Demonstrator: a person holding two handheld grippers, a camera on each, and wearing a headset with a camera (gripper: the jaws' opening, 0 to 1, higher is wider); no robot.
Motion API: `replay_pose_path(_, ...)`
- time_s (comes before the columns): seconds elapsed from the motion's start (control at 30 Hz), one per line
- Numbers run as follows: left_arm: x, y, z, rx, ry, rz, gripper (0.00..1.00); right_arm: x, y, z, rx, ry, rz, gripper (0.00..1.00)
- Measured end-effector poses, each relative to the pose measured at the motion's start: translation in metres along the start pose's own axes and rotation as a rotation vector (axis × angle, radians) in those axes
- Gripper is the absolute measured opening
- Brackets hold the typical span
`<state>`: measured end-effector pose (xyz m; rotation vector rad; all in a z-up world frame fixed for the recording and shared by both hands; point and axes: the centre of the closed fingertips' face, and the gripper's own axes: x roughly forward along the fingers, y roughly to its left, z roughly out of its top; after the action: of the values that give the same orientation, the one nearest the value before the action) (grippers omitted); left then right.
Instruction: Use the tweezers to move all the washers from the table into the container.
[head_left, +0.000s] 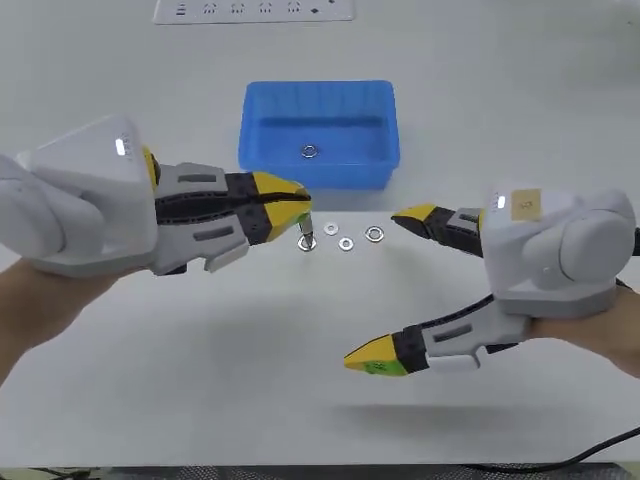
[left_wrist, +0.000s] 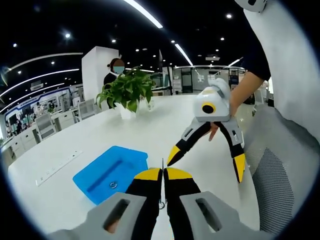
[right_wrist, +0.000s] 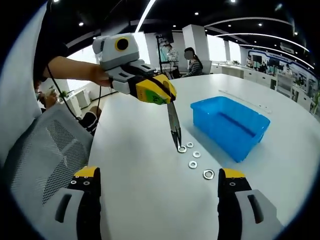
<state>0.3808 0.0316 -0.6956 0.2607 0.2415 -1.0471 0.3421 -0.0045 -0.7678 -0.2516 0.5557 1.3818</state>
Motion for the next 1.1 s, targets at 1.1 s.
replay_pose_path(1.1,0.002,0.002,-0.007,-0.063,0.061,-0.103,0.05,0.05,-0.006,0.033,-0.023,0.005,0.172,0.59)
